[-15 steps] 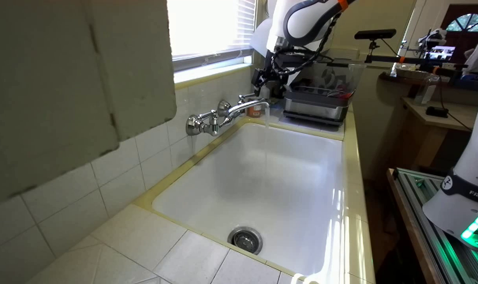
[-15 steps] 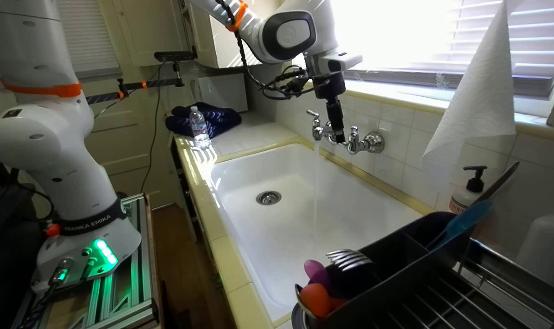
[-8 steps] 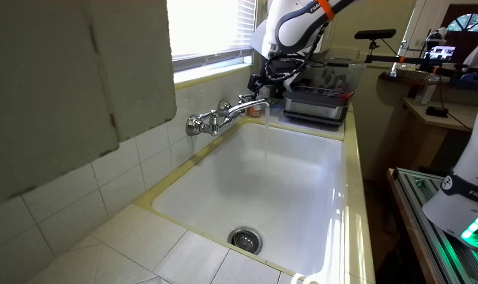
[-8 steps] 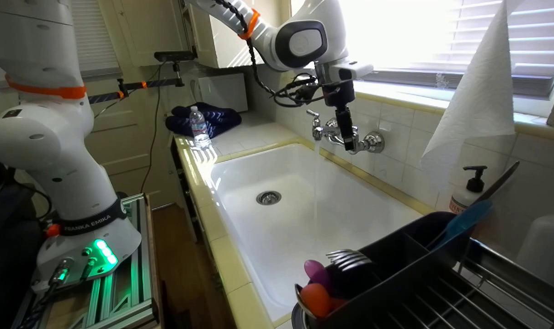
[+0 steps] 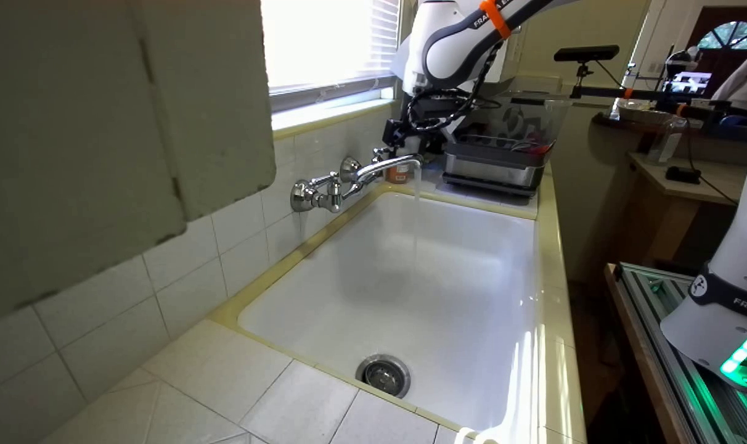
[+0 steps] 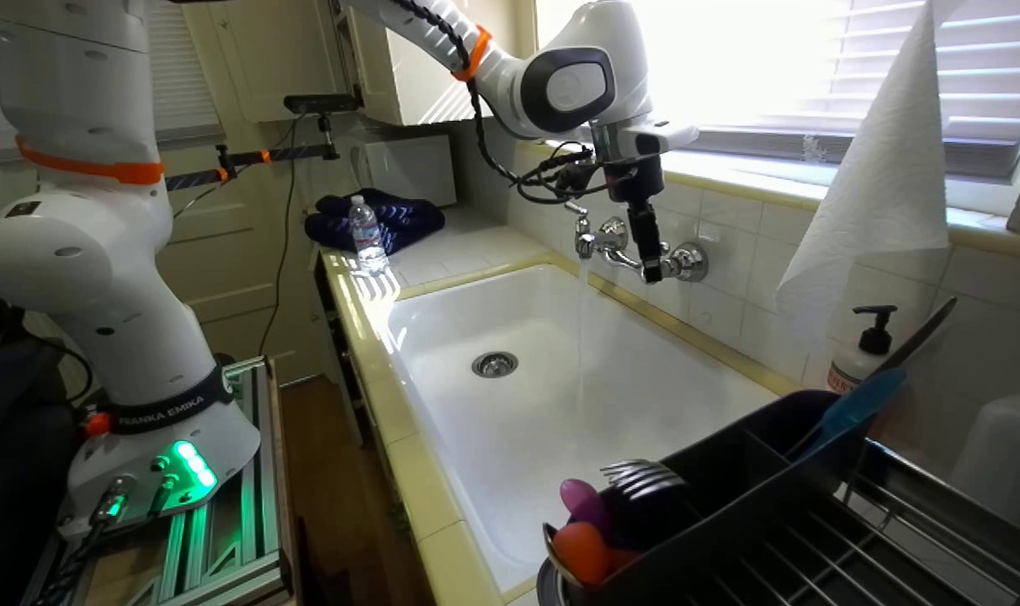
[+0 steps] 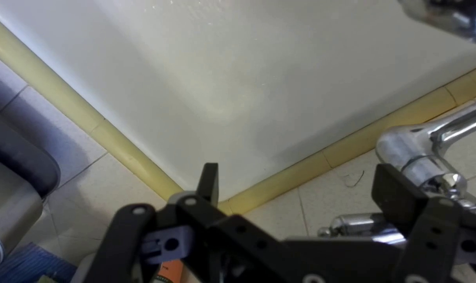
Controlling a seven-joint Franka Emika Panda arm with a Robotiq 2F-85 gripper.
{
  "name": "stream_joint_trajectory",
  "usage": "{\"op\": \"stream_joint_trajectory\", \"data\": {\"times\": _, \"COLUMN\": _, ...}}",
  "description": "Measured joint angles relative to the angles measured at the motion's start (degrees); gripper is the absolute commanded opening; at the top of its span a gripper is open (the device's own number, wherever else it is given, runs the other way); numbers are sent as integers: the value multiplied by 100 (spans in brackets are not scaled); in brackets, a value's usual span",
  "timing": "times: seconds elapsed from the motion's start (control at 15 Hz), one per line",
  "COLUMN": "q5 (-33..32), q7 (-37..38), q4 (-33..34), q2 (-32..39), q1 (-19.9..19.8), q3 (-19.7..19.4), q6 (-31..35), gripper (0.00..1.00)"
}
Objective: Close the open tap and then slightly push the nozzle to the left
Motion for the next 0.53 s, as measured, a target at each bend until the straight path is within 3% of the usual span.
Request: {"op": "stream_joint_trajectory", "data": {"times": 0.53, "q5": 1, "q7": -81, "q4": 229, "q2": 159, "q1": 10, "q3": -46, "q6": -40, "gripper": 100}}
